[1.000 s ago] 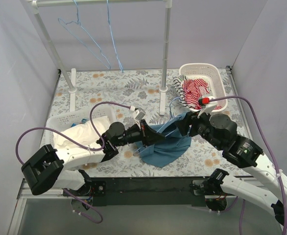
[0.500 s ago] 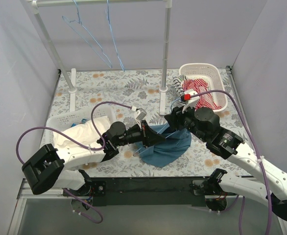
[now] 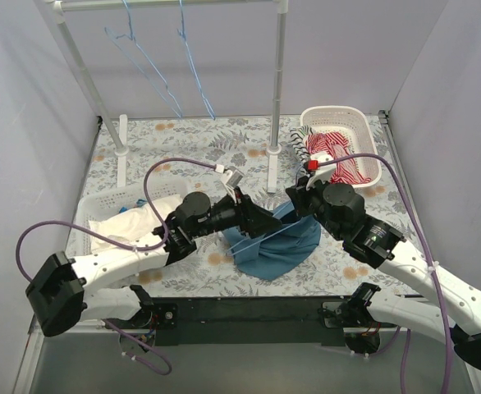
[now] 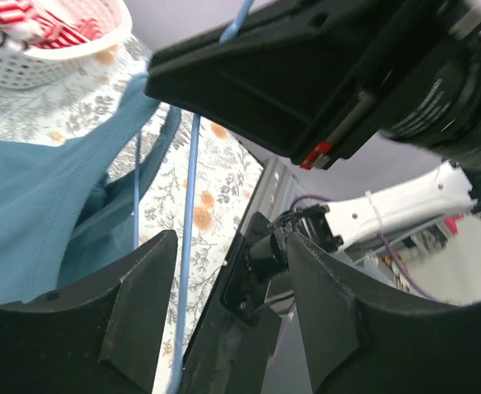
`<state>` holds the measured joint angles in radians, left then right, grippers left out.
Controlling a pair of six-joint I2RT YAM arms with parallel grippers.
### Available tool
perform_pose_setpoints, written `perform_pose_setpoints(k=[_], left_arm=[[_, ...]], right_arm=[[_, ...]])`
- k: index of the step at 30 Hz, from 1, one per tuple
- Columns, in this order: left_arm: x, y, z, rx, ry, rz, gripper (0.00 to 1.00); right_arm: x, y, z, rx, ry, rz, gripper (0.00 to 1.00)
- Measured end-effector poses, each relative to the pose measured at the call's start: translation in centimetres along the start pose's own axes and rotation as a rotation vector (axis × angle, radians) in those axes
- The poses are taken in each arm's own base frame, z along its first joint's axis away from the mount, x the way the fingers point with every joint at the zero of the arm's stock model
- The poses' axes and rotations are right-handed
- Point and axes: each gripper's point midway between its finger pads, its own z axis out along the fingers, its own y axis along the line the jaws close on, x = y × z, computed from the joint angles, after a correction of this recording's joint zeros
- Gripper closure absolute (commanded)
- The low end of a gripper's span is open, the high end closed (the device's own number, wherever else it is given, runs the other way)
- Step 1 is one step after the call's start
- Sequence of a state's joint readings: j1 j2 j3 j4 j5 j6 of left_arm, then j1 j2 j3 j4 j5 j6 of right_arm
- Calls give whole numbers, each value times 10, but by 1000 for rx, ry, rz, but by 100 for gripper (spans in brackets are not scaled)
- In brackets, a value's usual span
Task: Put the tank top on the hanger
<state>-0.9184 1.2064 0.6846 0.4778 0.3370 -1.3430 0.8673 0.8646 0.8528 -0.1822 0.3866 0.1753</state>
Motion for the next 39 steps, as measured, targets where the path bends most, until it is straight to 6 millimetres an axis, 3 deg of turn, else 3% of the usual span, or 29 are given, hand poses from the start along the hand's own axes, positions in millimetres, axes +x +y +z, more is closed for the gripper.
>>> perform_pose_setpoints(k=[6, 10, 14, 20, 23, 26, 32, 39], left_arm=[[-40, -1, -36, -204, -108, -47, 49], [-47, 10, -70, -356, -154, -109, 57], [-18, 33, -93, -472, -115, -193, 62], [82, 96, -114, -661, 107, -321, 64], [110, 112, -119, -714, 182, -356, 62], [119, 115, -113, -703, 211, -371, 61], [118, 113, -96, -641, 199, -373, 63], [133, 129, -84, -651, 224, -372, 65]], right_arm=[[0, -12, 1, 96, -8, -11, 99], [6, -18, 5, 155, 4, -27, 99], [10, -24, 8, 206, 13, -37, 99], [13, -28, 9, 245, 19, -47, 99], [12, -30, 9, 253, 17, -47, 99], [12, -30, 8, 259, 15, -45, 99], [12, -30, 8, 261, 14, -44, 99], [14, -31, 7, 266, 24, -53, 99]])
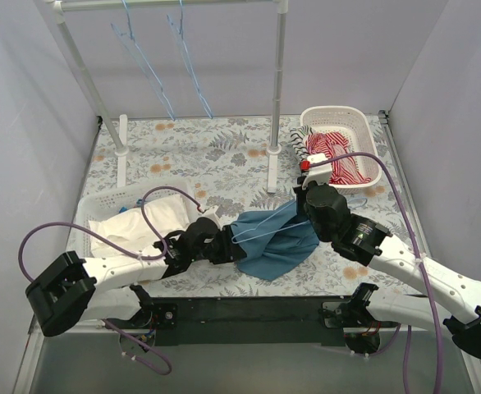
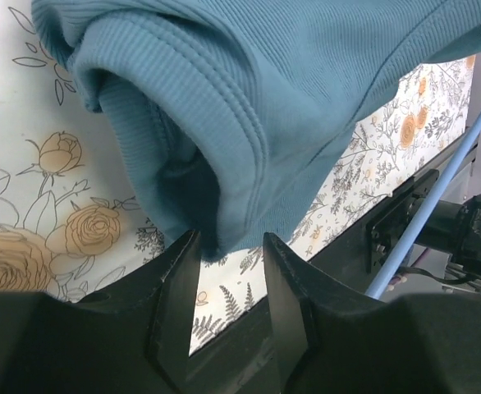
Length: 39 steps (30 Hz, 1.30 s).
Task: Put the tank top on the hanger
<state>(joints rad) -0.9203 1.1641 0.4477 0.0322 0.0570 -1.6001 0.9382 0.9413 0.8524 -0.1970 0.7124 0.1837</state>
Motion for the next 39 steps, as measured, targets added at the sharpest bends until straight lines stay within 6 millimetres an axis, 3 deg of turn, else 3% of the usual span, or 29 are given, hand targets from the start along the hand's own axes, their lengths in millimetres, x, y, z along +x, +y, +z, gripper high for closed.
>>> perform_pose_setpoints(k=[4, 9, 17, 22, 27, 34, 39], left_arm=[[2, 2, 9, 3, 9, 2, 72], [2, -3, 13, 30, 12, 8, 100], [-4, -22, 3, 104, 2, -1, 100], [-43, -33, -20, 185, -84, -80, 100], [-80, -28, -38, 225, -157, -170, 100], [-88, -32, -52, 286, -126, -237, 100], [-96, -46, -68, 346, -134, -242, 100]], right_arm=[[4, -3, -1, 14, 14, -15, 99], [6, -7, -1, 30, 21, -19, 99], [3, -14, -3, 77, 6, -1, 99], [-4, -22, -8, 104, -21, 12, 99], [-10, -30, -12, 131, -42, 20, 99], [-12, -45, -15, 208, -55, 6, 99], [-14, -57, -17, 274, -62, -13, 99]])
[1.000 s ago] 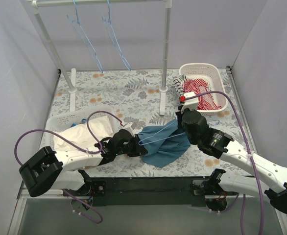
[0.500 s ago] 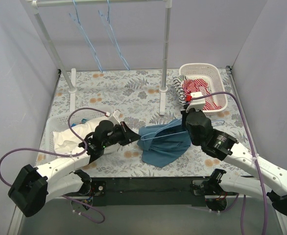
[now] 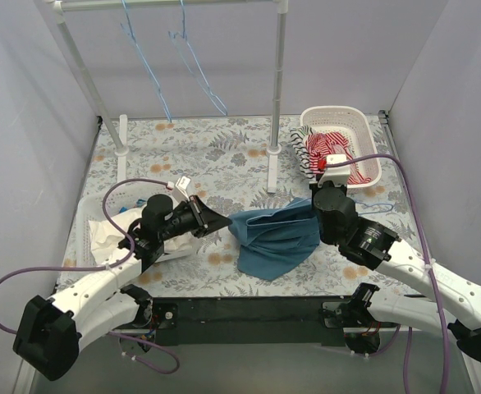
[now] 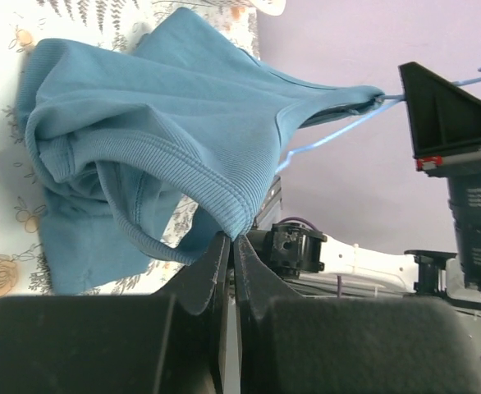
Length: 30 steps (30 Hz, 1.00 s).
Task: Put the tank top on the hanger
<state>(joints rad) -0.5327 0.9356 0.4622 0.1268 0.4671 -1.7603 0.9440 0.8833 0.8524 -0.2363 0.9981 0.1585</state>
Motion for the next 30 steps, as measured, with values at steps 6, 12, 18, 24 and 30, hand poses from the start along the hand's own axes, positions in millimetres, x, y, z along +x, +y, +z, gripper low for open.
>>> perform_pose_setpoints(k=[6, 12, 18, 24, 30], left_arm=[[-6, -18, -5, 39, -6, -3, 100], [-12, -41, -10, 87, -6, -9, 100], [-17, -67, -13, 145, -1, 7, 100], [-19, -68, -11, 122, 14, 16, 100], [-30, -91, -17, 119, -11, 82, 100]], right_arm=[[-1, -5, 0, 29, -4, -6, 99], [4, -1, 3, 30, 8, -19, 99], [-5, 9, 2, -22, 7, 37, 99], [-49, 21, -6, -98, -45, 157, 99], [-56, 31, -8, -143, -43, 213, 99]])
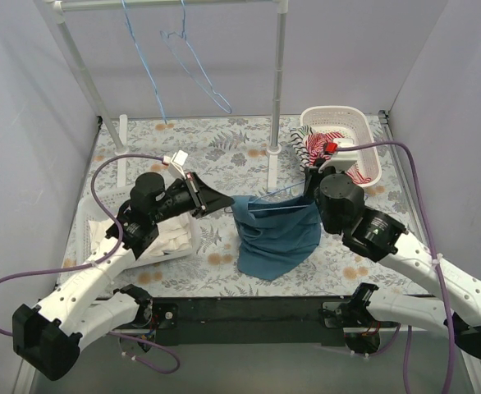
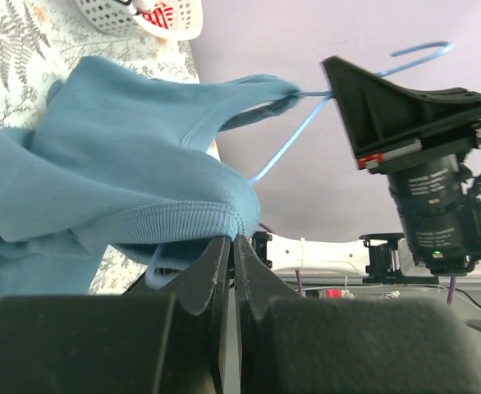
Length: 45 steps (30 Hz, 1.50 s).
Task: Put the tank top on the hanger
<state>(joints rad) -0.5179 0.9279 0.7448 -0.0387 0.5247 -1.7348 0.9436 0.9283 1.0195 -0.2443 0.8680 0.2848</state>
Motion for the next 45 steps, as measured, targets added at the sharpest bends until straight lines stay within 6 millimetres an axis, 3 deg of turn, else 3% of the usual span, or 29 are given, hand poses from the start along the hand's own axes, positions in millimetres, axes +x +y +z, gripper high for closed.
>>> perform_pose_setpoints(k=[6, 8, 9, 10, 12, 13, 16, 19, 21, 25, 27, 30, 31, 33, 35, 38, 41, 45], left_arm=[[-10, -29, -5, 42, -6, 57, 100], [-13, -35, -6, 47, -8, 78, 97], [-14, -38, -6, 46, -8, 88, 92], [-15, -40, -6, 45, -7, 102, 76], [-16, -40, -5, 37, 3, 135, 57], [-16, -40, -5, 28, 13, 147, 43], [-17, -36, -6, -14, 27, 200, 32], [-29, -50, -14, -46, 3, 289, 30], [-42, -74, -23, -26, -39, 376, 30], [-70, -140, -51, 59, -168, 578, 30], [-79, -167, -65, 97, -229, 656, 30], [-90, -201, -83, 142, -304, 744, 29], [-95, -212, -87, 159, -329, 772, 29], [-102, -232, -94, 187, -368, 816, 28], [-109, -249, -98, 213, -400, 852, 28], [-117, -262, -98, 230, -422, 883, 30], [-120, -264, -93, 231, -414, 903, 34], [-116, -251, -83, 191, -351, 918, 38]], right_arm=[[25, 23, 13, -46, 73, -25, 99], [25, 31, 15, -63, 82, -31, 99], [22, 35, 15, -72, 82, -32, 99], [15, 40, 15, -82, 76, -35, 99], [-6, 49, 12, -103, 50, -29, 99], [-17, 52, 11, -111, 36, -22, 99], [-51, 59, 3, -132, -19, -13, 99], [-70, 59, -2, -143, -48, -22, 99], [-80, 60, -5, -149, -54, -49, 99], [-100, 69, -7, -185, -66, -97, 99], [-120, 80, -10, -230, -75, -132, 99], [-159, 95, -17, -285, -122, -147, 99], [-186, 102, -23, -314, -166, -142, 99], [-216, 107, -34, -350, -222, -125, 99], [-246, 109, -48, -390, -285, -99, 99], [-276, 107, -68, -449, -363, -62, 99], [-275, 107, -74, -482, -375, -67, 99], [-233, 112, -60, -480, -294, -136, 99]])
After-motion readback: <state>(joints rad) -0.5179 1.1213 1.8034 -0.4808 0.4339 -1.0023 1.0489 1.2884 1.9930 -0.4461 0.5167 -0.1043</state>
